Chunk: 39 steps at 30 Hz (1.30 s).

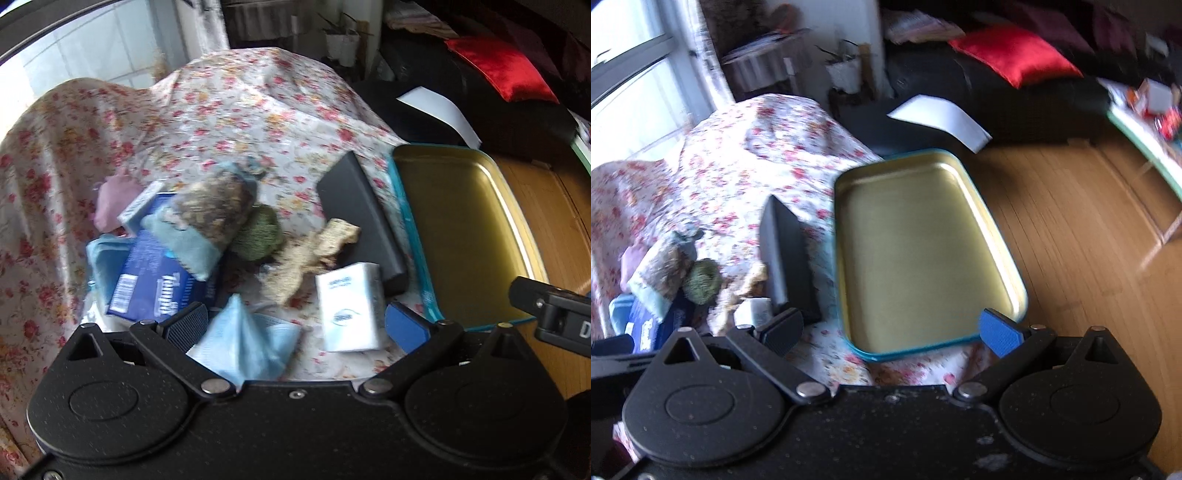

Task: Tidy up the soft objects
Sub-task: 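Grasp the rolled blue cloth with the left tool while the right tool grasps the blue face mask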

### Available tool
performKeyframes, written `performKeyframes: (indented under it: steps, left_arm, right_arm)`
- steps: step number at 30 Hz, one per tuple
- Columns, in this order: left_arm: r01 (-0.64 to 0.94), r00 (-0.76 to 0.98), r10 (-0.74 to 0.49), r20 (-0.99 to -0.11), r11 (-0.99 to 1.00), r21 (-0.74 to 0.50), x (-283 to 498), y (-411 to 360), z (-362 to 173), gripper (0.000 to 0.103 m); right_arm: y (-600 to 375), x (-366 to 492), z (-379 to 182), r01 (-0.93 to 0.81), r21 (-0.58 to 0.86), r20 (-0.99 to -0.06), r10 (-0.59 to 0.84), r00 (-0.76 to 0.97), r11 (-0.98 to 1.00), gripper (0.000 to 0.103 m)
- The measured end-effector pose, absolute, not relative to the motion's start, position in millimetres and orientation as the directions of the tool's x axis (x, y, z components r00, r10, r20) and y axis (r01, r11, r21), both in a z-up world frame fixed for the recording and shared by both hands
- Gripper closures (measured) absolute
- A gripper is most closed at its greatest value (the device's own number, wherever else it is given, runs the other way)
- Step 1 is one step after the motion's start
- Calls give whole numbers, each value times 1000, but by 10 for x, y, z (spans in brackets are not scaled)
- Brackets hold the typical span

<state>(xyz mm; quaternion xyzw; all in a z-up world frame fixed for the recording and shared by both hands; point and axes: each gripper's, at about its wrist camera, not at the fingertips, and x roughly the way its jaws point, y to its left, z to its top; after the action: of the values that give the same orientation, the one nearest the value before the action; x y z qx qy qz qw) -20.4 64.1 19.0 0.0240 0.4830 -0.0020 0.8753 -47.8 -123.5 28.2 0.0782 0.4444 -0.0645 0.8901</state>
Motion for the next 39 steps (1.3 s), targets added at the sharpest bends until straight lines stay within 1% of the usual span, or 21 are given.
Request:
performKeyframes:
  steps: [6,13,15,16,17,25,30,35,39]
  left_arm:
    - [-116,543,115,-831,991,61,-228,1249,135,4]
    - [-290,477,234,-847,952,100,-277,1933,-37,4]
    - [-323,452,259,-854,939,114,-306,2087,-93,4]
    - [-337,440,267,-857,934,118,-325,2160,-124,4]
    - [-351,430,273,-860,929,120,-348,2225,-154,4]
    - [-417,375,264,-889,904,92,-611,2578,-341,4]
    - [-403,382,244,-891,912,78,-711,2644,-392,4]
    - [-371,399,224,-889,926,67,-839,2662,-383,4]
    - [-332,418,190,-889,942,45,-917,2629,-371,4]
  right_arm:
    - [-665,-437,355,1,52,-775,40,631,999,1]
    - [145,-391,130,-214,28,-801,150,580,976,1]
    - [339,-418,12,-267,31,-820,177,544,963,4]
    - [426,-440,-48,-289,37,-827,191,528,957,8]
    - [493,-449,-107,-305,41,-834,200,514,952,9]
    - [829,-358,-466,-352,25,-889,181,419,936,9]
    - [859,-186,-495,-371,26,-903,181,391,928,9]
    - [863,-80,-517,-358,81,-910,216,355,930,8]
    - [909,-63,-624,-352,58,-922,185,341,934,10]
